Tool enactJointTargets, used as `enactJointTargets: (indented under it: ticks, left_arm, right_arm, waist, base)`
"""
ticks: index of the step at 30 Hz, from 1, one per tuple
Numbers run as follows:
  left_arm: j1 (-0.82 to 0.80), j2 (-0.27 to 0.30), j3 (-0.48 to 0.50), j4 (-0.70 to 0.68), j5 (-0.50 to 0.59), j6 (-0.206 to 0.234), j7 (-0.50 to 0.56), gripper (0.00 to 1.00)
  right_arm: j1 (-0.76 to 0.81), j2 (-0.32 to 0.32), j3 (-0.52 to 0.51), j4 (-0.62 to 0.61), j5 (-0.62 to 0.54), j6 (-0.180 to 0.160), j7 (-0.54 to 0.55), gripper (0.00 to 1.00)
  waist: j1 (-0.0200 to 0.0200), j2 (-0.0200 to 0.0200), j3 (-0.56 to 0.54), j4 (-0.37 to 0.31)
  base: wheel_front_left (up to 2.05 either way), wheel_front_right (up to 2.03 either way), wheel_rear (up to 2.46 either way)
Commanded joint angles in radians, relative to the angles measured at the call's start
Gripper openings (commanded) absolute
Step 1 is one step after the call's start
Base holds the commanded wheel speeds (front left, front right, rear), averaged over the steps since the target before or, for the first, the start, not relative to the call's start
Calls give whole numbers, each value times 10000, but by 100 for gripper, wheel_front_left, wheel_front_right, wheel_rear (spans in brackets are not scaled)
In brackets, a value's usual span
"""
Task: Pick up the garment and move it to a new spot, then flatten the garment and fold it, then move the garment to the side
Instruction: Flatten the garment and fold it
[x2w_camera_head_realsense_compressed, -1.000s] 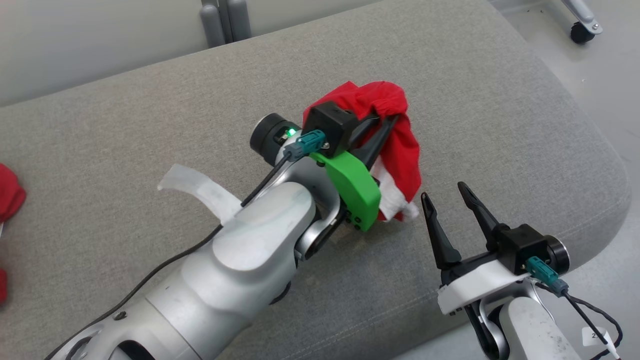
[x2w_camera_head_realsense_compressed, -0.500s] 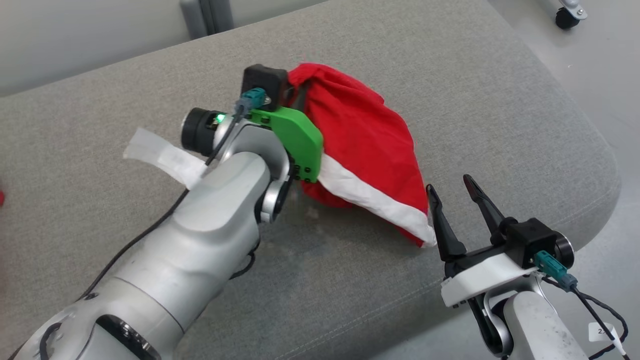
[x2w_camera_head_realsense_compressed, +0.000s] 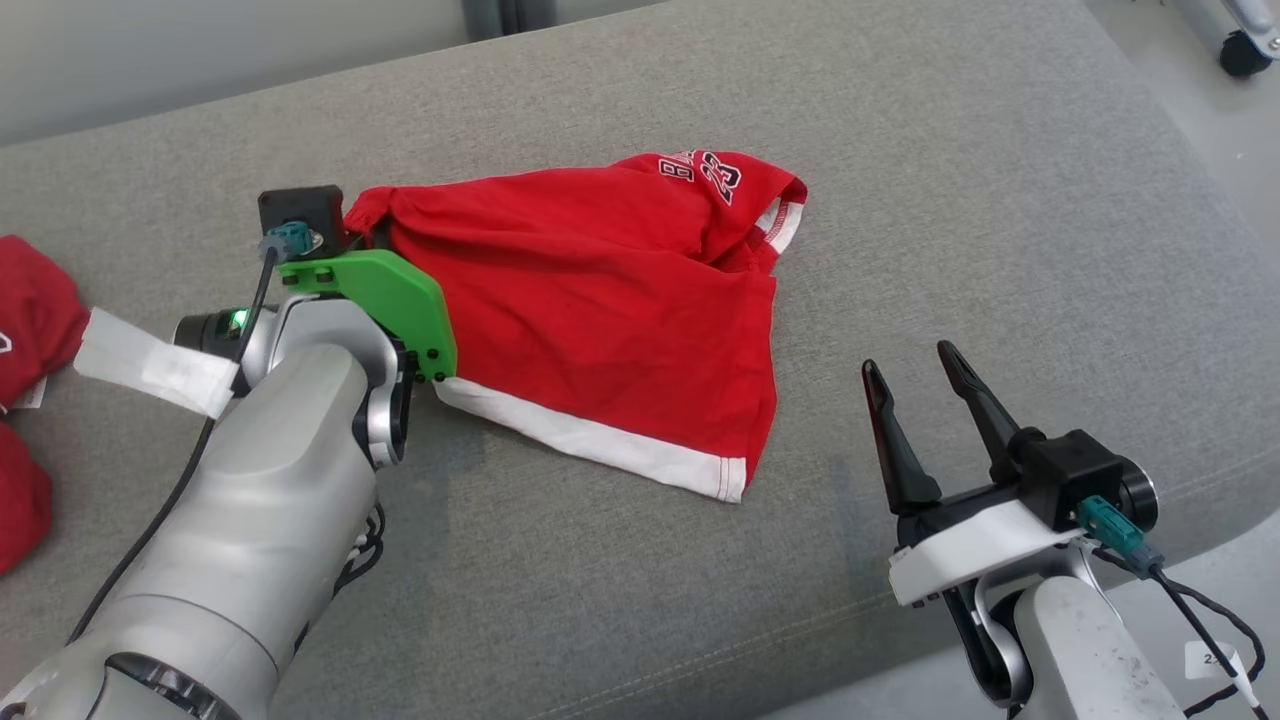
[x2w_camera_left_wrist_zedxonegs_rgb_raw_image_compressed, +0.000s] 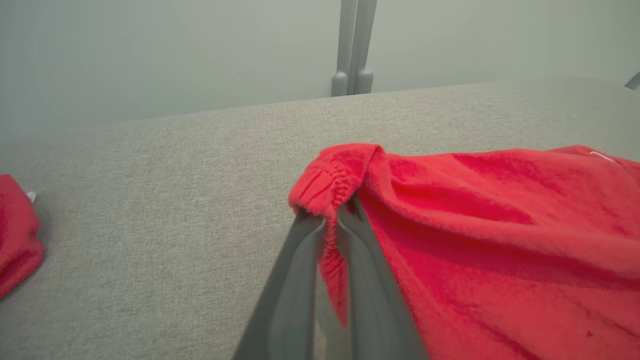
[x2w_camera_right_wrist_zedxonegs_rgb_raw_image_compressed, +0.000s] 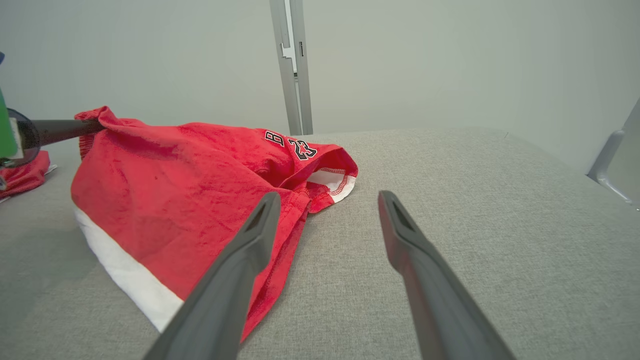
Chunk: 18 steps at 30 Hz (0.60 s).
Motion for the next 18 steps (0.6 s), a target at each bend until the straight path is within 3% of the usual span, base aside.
enactJointTargets:
  ticks: [1, 14, 15, 16, 17, 18]
  left_arm:
    - [216, 116, 139, 228, -185, -39, -138, 0]
    - [868, 138, 490, 1433, -617, -301, -631, 0]
    - [873, 96, 514, 1419, -619, -363, -723, 23]
    - [897, 41, 530, 1405, -614, -446, -798, 54]
    - [940, -11, 526, 1376, -589, -539, -870, 100]
    - [977, -46, 564, 1363, -604, -601, -921, 100]
  right_arm:
    - [-90, -29, -40, 2, -35, 1, -32, 100]
    - [-132, -31, 91, 201, -152, 1, -30, 100]
    - [-124, -29, 79, 220, -156, 1, -30, 100]
    - [-121, -29, 64, 243, -163, 1, -30, 100]
    - [-123, -31, 58, 266, -175, 1, -30, 100]
    - [-130, -31, 53, 290, -181, 1, -30, 100]
  waist:
    - [0, -1, 79, 357]
    - [0, -1, 199, 800]
    - [0, -1, 197, 833]
    - [0, -1, 190, 869]
    - [0, -1, 174, 906]
    - [0, -1, 158, 948]
  base:
    - [0, 0, 0]
    - [0, 0, 0]
    - [0, 0, 0]
    - [0, 0, 0]
    - [0, 0, 0]
    - [0, 0, 0]
